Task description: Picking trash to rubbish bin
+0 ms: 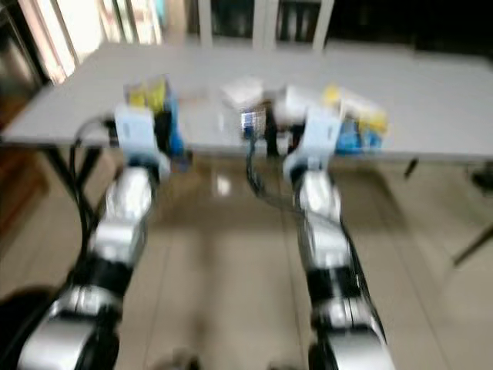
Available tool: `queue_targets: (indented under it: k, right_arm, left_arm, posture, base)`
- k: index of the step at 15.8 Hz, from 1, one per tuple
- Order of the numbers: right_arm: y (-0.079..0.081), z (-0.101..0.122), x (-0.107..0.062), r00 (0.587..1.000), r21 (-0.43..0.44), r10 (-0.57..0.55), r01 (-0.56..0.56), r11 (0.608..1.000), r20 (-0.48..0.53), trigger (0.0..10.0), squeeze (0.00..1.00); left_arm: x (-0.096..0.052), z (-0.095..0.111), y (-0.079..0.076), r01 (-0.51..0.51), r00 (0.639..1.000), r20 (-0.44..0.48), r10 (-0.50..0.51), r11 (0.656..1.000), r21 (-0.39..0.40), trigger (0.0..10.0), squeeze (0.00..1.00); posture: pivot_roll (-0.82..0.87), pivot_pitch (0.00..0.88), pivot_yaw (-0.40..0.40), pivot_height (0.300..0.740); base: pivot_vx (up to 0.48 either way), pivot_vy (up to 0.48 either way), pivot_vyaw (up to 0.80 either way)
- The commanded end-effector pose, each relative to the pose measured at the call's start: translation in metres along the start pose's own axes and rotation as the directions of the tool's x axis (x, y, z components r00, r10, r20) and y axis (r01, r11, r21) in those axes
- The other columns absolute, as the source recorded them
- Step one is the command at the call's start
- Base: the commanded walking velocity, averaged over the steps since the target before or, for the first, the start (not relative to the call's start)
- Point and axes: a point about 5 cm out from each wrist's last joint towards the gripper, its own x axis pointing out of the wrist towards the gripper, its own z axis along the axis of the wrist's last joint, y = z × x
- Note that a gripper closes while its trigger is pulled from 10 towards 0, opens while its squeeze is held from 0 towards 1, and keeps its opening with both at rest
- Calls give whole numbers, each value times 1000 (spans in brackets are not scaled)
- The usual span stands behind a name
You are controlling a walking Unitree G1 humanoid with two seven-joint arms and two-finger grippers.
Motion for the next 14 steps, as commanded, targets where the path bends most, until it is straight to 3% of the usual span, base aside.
queue_targets:
  k: [1, 12, 14]
  right_arm:
    - [-3, 1, 0, 1000, -6, -6, 6, 1000, -1, 10000, 0]
    - [-4, -5, -2, 1000, 3, -5, 5, 1000, -27, 10000, 0]
    - [-5, -10, -4, 999, 3, -7, 7, 1000, -48, 10000, 0]
  left_arm:
    - [0, 1, -4, 7, 1000, 2, -7, 1000, 1, 10000, 0]
    - [-2, -10, -1, -5, 998, -68, 6, 1000, 9, 10000, 0]
    - [-1, -11, -2, -6, 997, -72, 6, 1000, 8, 10000, 0]
  posture:
    - [-21, 47, -33, 740]
    - [-20, 51, -33, 740]
    - [-20, 52, -35, 740]
  base:
    - [-300, 0, 0]
    - [0, 0, 0]
    - [246, 0, 0]
